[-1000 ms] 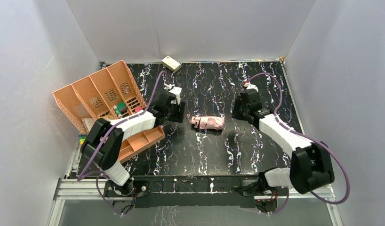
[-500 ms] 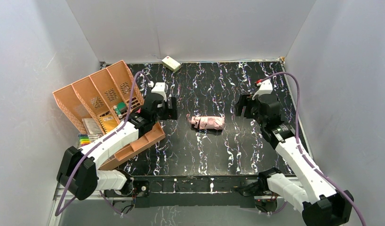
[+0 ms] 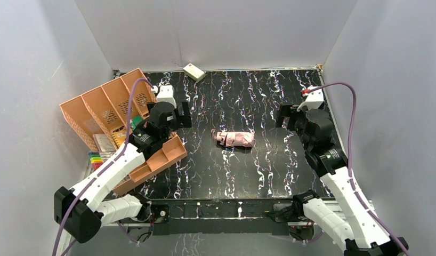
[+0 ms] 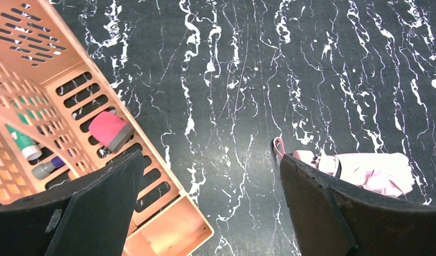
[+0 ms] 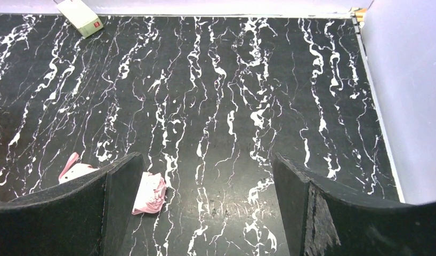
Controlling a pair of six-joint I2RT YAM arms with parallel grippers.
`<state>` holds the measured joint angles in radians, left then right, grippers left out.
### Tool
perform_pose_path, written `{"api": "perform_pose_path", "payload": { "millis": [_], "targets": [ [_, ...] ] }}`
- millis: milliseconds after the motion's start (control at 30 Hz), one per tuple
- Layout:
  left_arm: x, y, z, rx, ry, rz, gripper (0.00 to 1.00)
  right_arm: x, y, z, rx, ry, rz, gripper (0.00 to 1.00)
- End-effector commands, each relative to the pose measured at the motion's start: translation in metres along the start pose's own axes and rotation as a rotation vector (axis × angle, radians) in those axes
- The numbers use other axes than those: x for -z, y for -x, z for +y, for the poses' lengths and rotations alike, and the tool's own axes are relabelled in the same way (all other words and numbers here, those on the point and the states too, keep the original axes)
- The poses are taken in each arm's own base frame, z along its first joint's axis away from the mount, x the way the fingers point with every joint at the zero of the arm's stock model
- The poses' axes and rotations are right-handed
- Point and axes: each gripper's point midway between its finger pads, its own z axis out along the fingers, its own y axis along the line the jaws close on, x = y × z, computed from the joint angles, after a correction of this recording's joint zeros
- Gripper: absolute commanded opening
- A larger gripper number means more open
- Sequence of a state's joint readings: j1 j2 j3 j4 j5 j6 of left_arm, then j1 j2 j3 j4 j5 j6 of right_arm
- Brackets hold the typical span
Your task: Put away the umbrella
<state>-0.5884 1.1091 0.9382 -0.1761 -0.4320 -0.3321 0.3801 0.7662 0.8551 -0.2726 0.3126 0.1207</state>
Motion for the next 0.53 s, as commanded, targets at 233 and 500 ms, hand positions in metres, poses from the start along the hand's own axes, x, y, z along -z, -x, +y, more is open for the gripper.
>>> {"api": "perform_pose_path", "payload": {
  "millis": [233,500],
  "targets": [
    [0.024,-0.006,0.029,0.011,0.071,-0.042,0.98,0.014,0.01,-0.002,-0.023,0.011,-0.099,0.99],
    [0.029,-0.015,0.032,0.016,0.064,-0.036,0.98,0.012,-0.003,-0.003,-0.029,0.009,-0.069,0.98]
  ]
}}
